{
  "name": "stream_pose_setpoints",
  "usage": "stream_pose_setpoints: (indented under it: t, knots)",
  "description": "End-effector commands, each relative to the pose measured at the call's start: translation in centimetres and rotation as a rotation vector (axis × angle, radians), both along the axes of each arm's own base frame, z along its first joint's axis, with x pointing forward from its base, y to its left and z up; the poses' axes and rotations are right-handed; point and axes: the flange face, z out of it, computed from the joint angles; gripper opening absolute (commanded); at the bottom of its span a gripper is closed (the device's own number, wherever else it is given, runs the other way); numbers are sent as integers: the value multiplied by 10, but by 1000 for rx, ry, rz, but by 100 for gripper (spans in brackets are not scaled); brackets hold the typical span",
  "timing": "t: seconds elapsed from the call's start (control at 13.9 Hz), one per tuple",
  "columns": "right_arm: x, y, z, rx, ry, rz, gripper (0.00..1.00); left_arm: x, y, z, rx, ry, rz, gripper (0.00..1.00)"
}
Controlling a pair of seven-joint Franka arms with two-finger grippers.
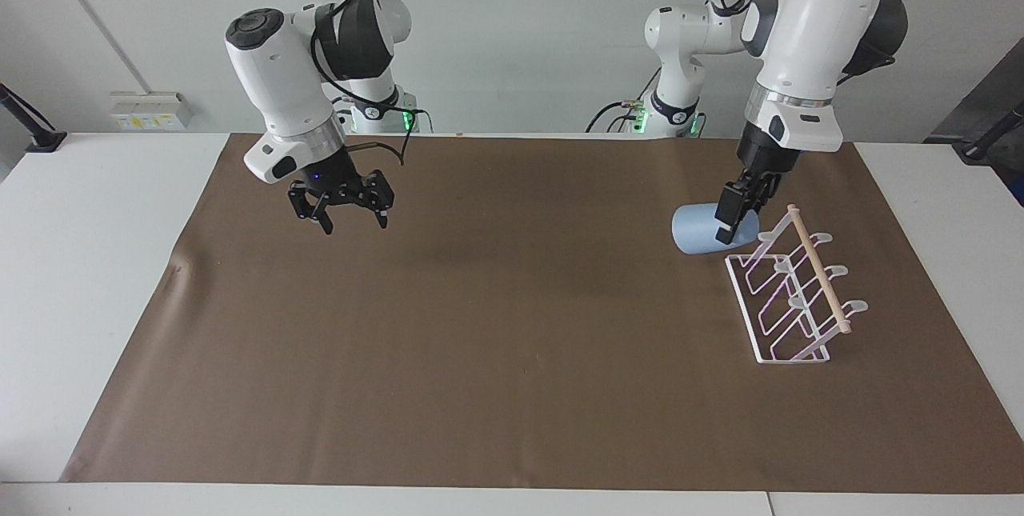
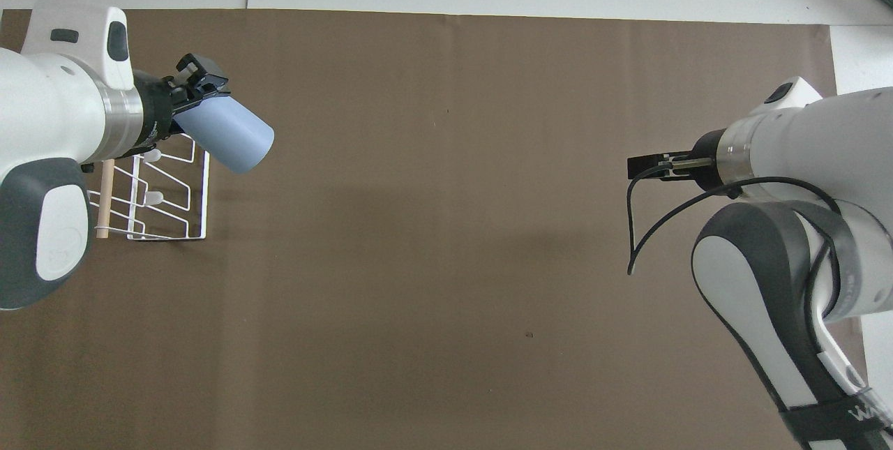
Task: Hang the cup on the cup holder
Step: 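Move the cup with the left gripper onto a rack peg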
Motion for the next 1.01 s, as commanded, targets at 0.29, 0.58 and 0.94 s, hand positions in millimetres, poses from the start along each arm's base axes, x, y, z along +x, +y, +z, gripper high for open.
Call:
stream_pose_setpoints:
  t: [0.29, 0.58, 0.94]
  knots:
    - [3, -54, 74, -77, 97, -64, 100, 14, 62, -40, 229, -145, -183, 0]
    - [-5, -80, 107, -45, 152, -114, 100, 40, 76, -63, 340, -246, -242, 0]
    - [-14, -88, 123, -54, 168, -135, 100, 48, 80, -65, 386, -268, -271, 0]
